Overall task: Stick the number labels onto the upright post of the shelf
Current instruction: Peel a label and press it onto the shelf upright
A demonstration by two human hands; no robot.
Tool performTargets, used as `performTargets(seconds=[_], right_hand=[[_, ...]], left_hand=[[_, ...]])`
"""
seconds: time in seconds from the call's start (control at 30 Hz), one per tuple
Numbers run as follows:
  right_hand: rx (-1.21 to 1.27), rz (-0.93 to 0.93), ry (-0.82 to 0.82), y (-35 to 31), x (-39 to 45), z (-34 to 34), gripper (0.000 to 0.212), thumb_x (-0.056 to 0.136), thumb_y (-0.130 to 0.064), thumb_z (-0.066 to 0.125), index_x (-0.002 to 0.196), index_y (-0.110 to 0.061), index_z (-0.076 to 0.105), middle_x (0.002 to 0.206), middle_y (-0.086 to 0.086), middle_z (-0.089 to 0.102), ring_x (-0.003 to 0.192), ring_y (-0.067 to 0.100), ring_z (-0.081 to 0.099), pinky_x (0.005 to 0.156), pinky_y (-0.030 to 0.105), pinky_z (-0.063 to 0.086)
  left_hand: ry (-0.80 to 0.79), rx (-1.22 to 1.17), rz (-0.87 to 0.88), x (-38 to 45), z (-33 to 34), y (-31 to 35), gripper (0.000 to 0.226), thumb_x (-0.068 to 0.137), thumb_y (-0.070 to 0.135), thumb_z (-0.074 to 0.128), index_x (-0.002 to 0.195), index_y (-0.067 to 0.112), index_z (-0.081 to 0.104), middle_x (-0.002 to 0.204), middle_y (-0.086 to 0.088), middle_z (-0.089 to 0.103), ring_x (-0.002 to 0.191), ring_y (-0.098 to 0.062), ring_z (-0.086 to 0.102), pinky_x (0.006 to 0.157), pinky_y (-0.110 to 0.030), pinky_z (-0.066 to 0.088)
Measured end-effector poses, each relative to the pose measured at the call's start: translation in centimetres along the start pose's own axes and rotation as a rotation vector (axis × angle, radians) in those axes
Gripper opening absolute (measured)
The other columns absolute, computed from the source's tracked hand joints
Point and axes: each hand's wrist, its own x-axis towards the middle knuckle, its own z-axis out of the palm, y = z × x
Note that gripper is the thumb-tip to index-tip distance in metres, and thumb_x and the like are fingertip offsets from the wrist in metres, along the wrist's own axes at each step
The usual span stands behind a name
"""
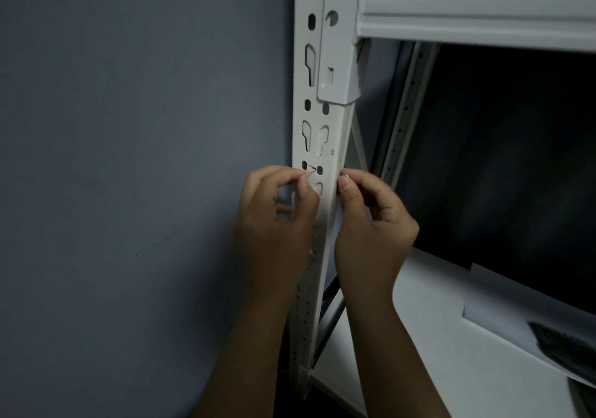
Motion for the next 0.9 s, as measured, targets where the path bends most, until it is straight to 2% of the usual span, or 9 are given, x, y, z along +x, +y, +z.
performTargets(seconds=[0.07, 0.13, 0.23, 0.3, 0.4, 0.5, 0.67, 0.9], right_hand=[[0.0, -0.001, -0.001, -0.01, 0.0, 0.01, 0.013, 0.087, -0.008, 0.066, 0.093, -0.018, 0.072, 0.094, 0.0, 0.072, 0.088, 0.006, 0.067, 0.073, 0.01, 0.05], [-0.001, -0.002, -0.002, 0.01, 0.02, 0.0, 0.013, 0.087, -0.008, 0.066, 0.093, -0.018, 0.072, 0.094, 0.0, 0.072, 0.087, 0.005, 0.067, 0.073, 0.01, 0.05], [-0.004, 0.0, -0.002, 0.15, 0.08, 0.0, 0.013, 0.087, -0.008, 0.066, 0.094, -0.017, 0.073, 0.093, -0.001, 0.072, 0.088, 0.007, 0.067, 0.075, 0.013, 0.052], [-0.007, -0.001, 0.0, 0.2, 0.1, 0.01, 0.013, 0.087, -0.008, 0.066, 0.094, -0.016, 0.073, 0.093, 0.0, 0.072, 0.089, 0.008, 0.067, 0.075, 0.013, 0.052], [-0.01, -0.01, 0.002, 0.2, 0.11, 0.01, 0.014, 0.088, -0.007, 0.066, 0.093, -0.018, 0.072, 0.093, -0.001, 0.071, 0.089, 0.008, 0.067, 0.075, 0.013, 0.051], [-0.018, -0.017, 0.002, 0.19, 0.09, 0.02, 0.015, 0.088, -0.008, 0.066, 0.092, -0.021, 0.072, 0.092, -0.003, 0.072, 0.089, 0.008, 0.067, 0.077, 0.014, 0.052], [-0.013, -0.019, 0.003, 0.13, 0.09, 0.04, 0.016, 0.087, -0.008, 0.066, 0.091, -0.023, 0.071, 0.091, -0.004, 0.072, 0.089, 0.007, 0.067, 0.078, 0.015, 0.052], [-0.02, -0.031, 0.003, 0.06, 0.01, 0.05, 0.018, 0.088, -0.007, 0.066, 0.09, -0.025, 0.07, 0.091, -0.004, 0.072, 0.087, 0.005, 0.066, 0.075, 0.011, 0.051]], left_hand=[[0.002, -0.025, -0.006, 0.04, -0.1, -0.09, 0.013, 0.085, 0.02, 0.058, 0.088, 0.01, 0.066, 0.096, 0.006, 0.056, 0.08, 0.002, 0.056, 0.063, -0.006, 0.044], [-0.016, -0.014, 0.039, 0.08, -0.23, -0.15, 0.016, 0.087, 0.022, 0.059, 0.092, 0.009, 0.066, 0.1, 0.005, 0.056, 0.084, -0.001, 0.058, 0.065, -0.011, 0.048], [-0.055, 0.035, 0.126, 0.09, -0.25, -0.25, 0.021, 0.088, 0.026, 0.062, 0.1, 0.009, 0.067, 0.106, 0.005, 0.054, 0.089, -0.014, 0.061, 0.067, -0.031, 0.056], [-0.059, 0.074, 0.154, 0.1, -0.18, -0.33, 0.02, 0.088, 0.025, 0.064, 0.098, 0.009, 0.068, 0.104, 0.005, 0.055, 0.089, -0.019, 0.061, 0.066, -0.037, 0.055], [-0.045, 0.156, 0.21, -0.03, -0.02, -0.6, 0.012, 0.087, 0.021, 0.064, 0.093, 0.011, 0.069, 0.099, 0.001, 0.06, 0.09, -0.014, 0.056, 0.069, -0.034, 0.053], [-0.037, 0.173, 0.165, 0.07, 0.03, -0.43, 0.011, 0.087, 0.022, 0.062, 0.089, 0.014, 0.069, 0.096, 0.005, 0.059, 0.09, -0.011, 0.054, 0.071, -0.027, 0.049], [-0.044, 0.11, 0.11, 0.32, 0.0, -0.1, 0.012, 0.086, 0.024, 0.059, 0.086, 0.014, 0.067, 0.093, 0.01, 0.054, 0.086, -0.018, 0.057, 0.064, -0.039, 0.052], [-0.025, 0.039, 0.079, 0.28, 0.16, -0.24, 0.02, 0.087, 0.026, 0.054, 0.086, 0.01, 0.066, 0.094, 0.007, 0.055, 0.085, -0.021, 0.059, 0.064, -0.043, 0.053]])
